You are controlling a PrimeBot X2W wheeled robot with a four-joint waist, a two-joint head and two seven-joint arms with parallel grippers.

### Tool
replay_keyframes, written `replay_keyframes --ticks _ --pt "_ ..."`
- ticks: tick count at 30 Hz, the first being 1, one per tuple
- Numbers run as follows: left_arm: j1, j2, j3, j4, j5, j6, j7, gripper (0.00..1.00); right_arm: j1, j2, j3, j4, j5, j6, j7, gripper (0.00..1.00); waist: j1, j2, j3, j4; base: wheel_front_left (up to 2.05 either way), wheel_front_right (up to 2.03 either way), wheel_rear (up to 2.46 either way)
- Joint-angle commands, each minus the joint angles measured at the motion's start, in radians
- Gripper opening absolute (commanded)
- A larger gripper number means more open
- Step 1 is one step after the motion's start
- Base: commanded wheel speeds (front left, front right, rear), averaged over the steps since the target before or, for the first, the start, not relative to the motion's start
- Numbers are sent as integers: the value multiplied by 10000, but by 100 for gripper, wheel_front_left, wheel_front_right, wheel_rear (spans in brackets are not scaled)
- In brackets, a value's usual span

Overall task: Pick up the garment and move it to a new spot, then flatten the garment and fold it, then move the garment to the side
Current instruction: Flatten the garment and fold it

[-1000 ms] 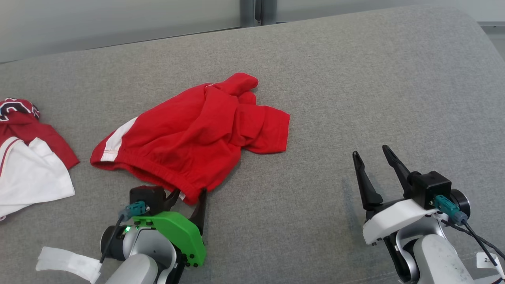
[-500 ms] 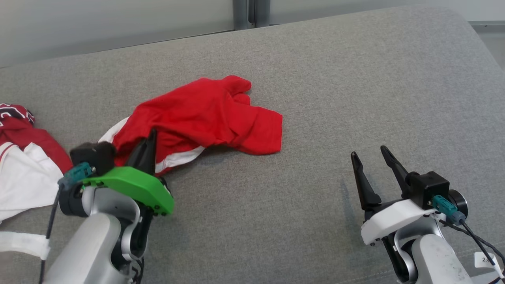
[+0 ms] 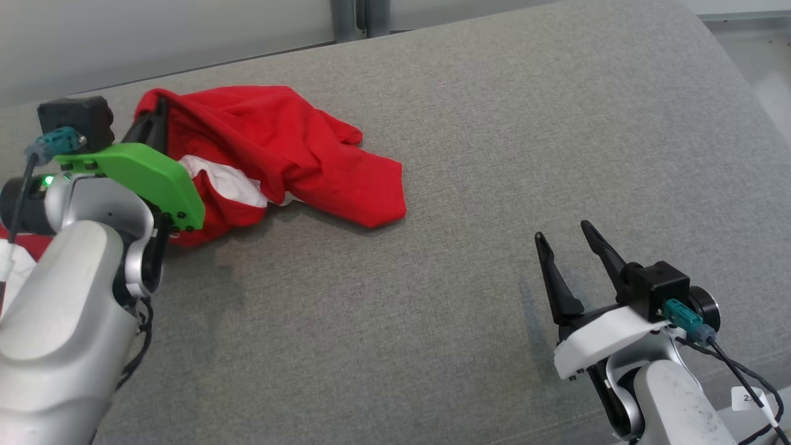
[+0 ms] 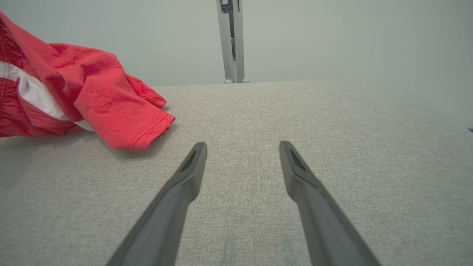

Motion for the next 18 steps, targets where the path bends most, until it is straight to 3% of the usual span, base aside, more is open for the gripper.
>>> replay_keyframes --ticks 1,12,13,14,18 --pt "-173 134 -10 156 126 -41 34 0 -89 -10 35 -2 -34 -3 -12 100 0 0 150 -210 0 0 0" --pt "-1716 697 -364 2817 1042 -459 -660 0 -449 -7 420 51 27 -3 -102 100 0 0 792 -837 0 0 0" --pt "-1814 694 -441 3019 1135 -483 -737 27 -491 -7 456 54 43 -3 -113 100 0 0 876 -859 0 0 0" --pt "-1930 673 -490 3191 1218 -503 -799 100 -518 -9 472 53 54 -3 -129 100 0 0 955 -871 0 0 0" --pt "-2280 517 -572 3827 1334 -637 -1278 100 -700 -7 481 57 30 -3 -143 100 0 0 1203 -767 0 0 0"
